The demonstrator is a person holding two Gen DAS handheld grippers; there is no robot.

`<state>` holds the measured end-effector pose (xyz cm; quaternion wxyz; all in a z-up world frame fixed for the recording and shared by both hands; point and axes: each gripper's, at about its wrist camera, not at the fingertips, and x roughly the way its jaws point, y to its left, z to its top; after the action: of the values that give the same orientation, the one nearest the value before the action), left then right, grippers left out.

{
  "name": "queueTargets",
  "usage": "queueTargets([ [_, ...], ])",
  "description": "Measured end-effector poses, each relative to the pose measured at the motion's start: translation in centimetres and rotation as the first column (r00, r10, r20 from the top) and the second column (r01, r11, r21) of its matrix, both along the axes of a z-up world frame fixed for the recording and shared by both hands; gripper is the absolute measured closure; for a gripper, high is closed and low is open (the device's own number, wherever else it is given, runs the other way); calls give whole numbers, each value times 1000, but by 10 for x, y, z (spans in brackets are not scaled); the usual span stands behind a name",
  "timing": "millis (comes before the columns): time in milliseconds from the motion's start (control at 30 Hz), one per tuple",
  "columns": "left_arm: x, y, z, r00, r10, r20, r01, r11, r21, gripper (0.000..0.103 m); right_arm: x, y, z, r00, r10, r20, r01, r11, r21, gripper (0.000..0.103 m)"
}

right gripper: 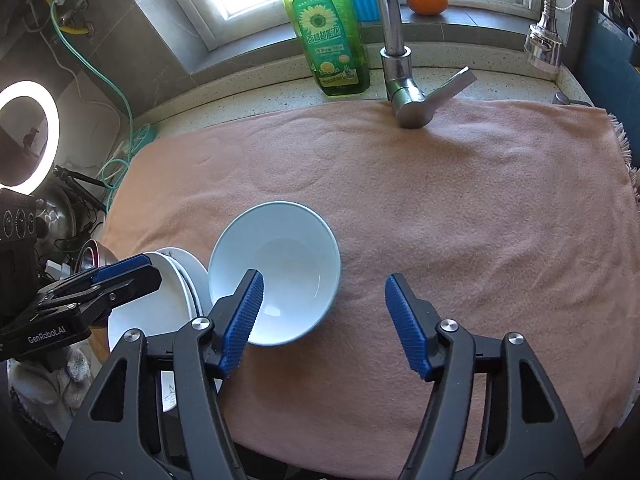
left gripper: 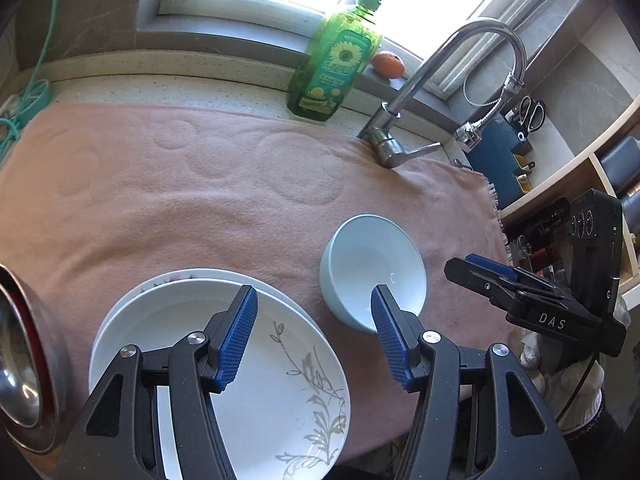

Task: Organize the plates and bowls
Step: 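Move both grippers to the rim of the pale blue ceramic bowl, then close both grippers on the ceramic bowl rim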

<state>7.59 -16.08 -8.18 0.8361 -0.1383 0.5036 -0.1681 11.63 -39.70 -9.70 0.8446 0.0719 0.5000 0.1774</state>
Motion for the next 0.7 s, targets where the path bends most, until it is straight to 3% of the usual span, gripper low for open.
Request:
queueTargets([
  [200, 15, -20, -18, 997, -38, -61, 38, 999, -8, 70, 9, -8, -15, 999, -16, -40, 18, 999, 44, 54],
  [500, 26, -30, -30, 993, -46, -111, 45, 999, -7, 80, 25, -11, -37, 993, -18, -116, 29, 995, 92, 67],
  [700, 29, -36, -32, 991, -59, -120, 60, 998, 6, 86, 28, -8, -44, 989, 0, -146, 16, 994, 110, 83],
])
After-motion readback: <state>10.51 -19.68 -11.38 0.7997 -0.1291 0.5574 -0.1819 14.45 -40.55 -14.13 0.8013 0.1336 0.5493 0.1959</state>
